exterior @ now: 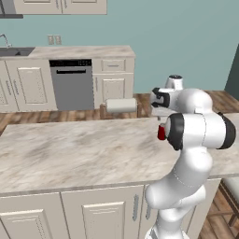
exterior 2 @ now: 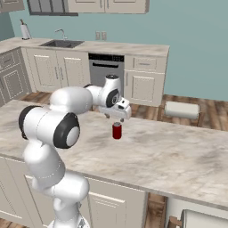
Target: Four empty soda cans are scattered around the kitchen. Gather all the cans and cluster them next to the stove for recycling.
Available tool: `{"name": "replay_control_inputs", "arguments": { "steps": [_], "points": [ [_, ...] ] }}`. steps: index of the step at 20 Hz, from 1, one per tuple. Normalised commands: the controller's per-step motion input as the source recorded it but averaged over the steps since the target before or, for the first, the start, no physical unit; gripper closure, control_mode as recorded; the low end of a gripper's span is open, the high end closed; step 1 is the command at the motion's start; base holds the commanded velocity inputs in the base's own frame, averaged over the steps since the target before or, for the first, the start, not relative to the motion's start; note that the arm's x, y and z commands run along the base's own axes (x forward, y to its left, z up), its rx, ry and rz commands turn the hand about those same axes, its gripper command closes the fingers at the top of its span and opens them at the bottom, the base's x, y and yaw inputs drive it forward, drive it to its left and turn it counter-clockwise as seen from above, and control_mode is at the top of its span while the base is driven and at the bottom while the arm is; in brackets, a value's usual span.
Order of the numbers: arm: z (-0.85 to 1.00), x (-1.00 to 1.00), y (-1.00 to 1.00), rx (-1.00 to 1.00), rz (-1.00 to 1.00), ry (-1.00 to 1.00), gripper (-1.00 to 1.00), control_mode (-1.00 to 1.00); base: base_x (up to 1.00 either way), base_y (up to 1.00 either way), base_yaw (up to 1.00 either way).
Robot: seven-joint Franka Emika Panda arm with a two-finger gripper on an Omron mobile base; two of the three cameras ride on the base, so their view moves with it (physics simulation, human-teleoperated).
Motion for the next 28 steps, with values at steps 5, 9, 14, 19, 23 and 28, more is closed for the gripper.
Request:
{"name": "replay_control_inputs", "arguments": {
  "steps": [5, 9, 14, 19, 23, 28],
  "points": [
    [-0.19, 0.05, -0.01, 0.00, 0.00, 0.05, -1.00, -1.00, 0.00, 0.00, 0.00],
    [-0.22, 0.14, 0.00, 0.00, 0.01, 0.00, -1.00, -1.00, 0.00, 0.00, 0.00],
    [-0.17, 0.13, -0.01, 0.00, 0.00, 0.00, -1.00, -1.00, 0.00, 0.00, 0.00],
    [-0.07, 0.16, 0.00, 0.02, 0.00, 0.06, -1.00, -1.00, 0.00, 0.00, 0.00],
    [-0.08, 0.20, 0.00, 0.01, 0.00, 0.07, -1.00, -1.00, 0.00, 0.00, 0.00],
    [-0.08, 0.16, -0.04, 0.01, 0.00, 0.05, -1.00, -1.00, 0.00, 0.00, 0.00]
  ]
}}
